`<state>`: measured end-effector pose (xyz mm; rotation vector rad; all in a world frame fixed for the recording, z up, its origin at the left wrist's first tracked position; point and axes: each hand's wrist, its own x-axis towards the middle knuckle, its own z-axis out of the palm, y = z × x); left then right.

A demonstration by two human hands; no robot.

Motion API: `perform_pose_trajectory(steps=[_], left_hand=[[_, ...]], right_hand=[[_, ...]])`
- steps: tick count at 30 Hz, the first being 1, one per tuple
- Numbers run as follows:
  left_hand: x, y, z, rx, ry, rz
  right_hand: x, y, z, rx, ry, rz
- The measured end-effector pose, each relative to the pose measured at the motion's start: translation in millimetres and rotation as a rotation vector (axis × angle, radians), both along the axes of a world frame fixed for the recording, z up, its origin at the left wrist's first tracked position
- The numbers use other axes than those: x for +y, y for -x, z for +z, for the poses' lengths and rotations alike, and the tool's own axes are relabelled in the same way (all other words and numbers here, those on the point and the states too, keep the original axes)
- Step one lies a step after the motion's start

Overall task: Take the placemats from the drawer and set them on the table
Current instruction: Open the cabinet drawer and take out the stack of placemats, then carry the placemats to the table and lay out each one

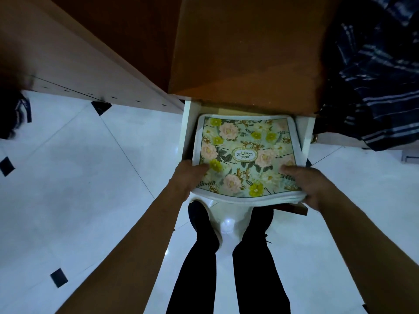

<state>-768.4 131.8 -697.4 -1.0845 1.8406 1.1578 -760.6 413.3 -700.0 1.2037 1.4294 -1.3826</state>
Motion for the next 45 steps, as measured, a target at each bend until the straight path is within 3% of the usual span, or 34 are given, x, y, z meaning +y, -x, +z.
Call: perform_pose_trajectory(steps=[8,14,28,36,45], left_hand=[[-3,-18,31,0.177,0.151,-0.092],[-6,-42,88,0.263,0.214,-0.129],[-24,-78,317,0.573,0.215,-0.14],[-39,-138,438,0.747,0.351,0.086],[-64,-267,497,0.796,0.499,0.535]], right_hand=[[-14,-42,32,0.277,-0.278,-0.051],[-22,-60,82,0.315,-0.347,0.01],[-41,-95,327,0.52,-0.416,0.04],[-63,-117,415,0.77,-0.337,0.078],[-114,-127,474,0.94,-0.14,0.457]])
